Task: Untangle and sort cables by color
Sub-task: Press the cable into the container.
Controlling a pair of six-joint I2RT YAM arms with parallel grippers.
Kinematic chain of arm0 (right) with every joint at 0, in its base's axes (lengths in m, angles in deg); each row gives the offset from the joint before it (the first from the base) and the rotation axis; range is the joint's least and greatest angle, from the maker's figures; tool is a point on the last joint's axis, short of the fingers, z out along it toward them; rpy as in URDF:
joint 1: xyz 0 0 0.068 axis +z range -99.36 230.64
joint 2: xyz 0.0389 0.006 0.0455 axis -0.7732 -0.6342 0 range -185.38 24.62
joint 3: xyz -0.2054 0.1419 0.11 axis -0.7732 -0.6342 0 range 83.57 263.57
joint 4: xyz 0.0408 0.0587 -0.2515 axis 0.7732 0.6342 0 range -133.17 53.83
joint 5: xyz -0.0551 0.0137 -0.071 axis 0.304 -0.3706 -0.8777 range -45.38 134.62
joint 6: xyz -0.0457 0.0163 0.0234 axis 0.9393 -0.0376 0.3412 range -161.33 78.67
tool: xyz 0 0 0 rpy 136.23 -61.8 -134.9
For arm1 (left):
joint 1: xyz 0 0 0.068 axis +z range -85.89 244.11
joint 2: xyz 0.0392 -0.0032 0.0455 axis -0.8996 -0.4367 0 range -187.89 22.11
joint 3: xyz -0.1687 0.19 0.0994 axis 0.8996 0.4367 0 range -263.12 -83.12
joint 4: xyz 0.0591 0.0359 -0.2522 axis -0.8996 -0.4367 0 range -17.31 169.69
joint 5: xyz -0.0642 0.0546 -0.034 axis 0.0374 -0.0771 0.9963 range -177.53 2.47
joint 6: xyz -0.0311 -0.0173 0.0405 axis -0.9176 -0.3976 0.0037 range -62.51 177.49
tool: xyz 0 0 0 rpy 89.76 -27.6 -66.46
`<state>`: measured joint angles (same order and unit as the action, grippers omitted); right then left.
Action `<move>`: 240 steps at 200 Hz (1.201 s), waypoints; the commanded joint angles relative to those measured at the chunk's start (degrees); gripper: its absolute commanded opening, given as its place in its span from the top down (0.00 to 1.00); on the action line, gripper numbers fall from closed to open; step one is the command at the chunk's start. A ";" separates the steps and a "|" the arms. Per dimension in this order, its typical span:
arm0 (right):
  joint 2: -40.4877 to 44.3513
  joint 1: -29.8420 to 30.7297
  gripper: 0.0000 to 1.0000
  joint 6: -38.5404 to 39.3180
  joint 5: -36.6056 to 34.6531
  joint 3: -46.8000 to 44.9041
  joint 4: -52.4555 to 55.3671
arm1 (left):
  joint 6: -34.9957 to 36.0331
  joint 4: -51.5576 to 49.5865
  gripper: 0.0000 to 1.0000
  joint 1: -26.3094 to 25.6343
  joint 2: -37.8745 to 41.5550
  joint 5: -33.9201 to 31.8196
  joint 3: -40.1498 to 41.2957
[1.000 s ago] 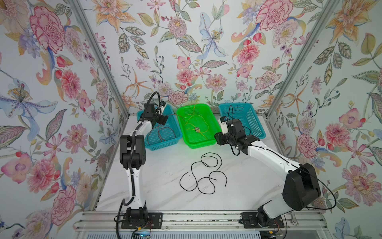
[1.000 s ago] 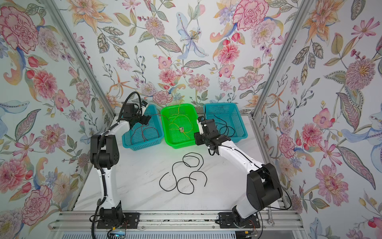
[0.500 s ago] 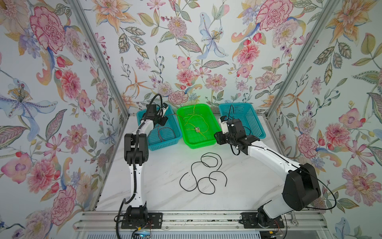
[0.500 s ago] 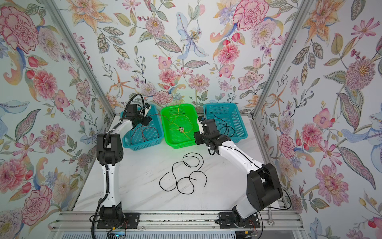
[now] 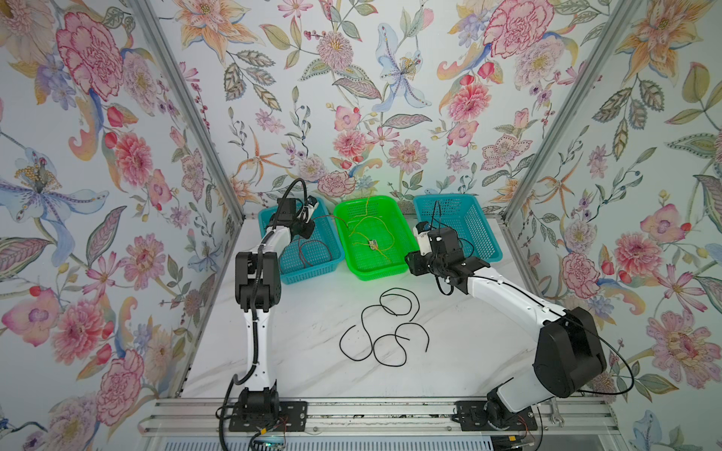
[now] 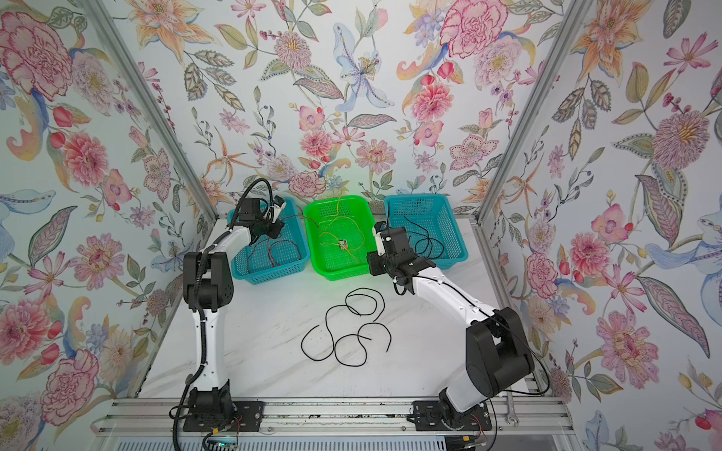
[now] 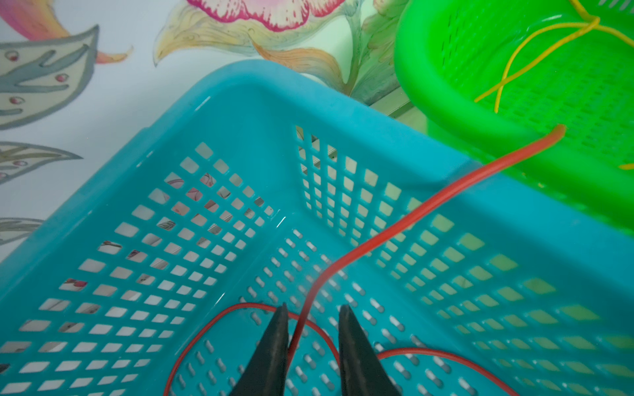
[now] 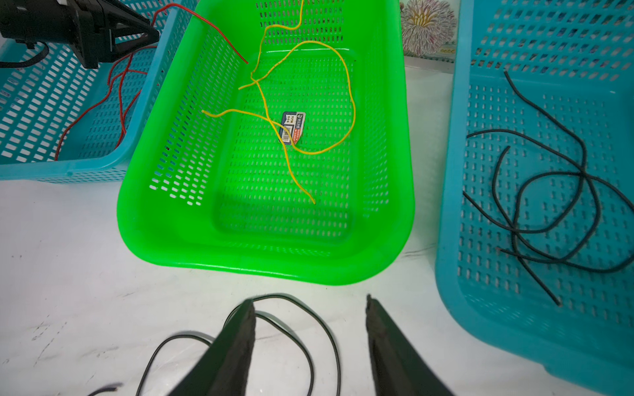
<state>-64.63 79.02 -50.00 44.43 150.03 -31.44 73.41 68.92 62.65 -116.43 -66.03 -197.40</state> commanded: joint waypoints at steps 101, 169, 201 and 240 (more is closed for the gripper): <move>1.45 0.86 0.47 -1.22 -0.02 -3.08 -0.67 | -5.84 8.69 1.00 -0.04 14.10 1.70 15.23; 1.97 1.33 0.47 -1.19 -0.08 -3.63 -0.30 | -11.70 17.75 1.00 0.50 31.84 -8.15 35.39; 2.38 1.59 0.47 -1.09 -0.25 -4.04 -0.04 | -14.00 17.97 1.00 1.37 36.64 -15.65 41.71; 2.33 2.11 0.47 -1.33 -0.47 -4.66 0.05 | -19.81 19.08 1.00 6.20 37.18 -16.32 45.71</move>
<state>-63.63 80.53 -50.61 44.21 146.44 -31.44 58.27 86.89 65.41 -79.91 -79.89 -153.34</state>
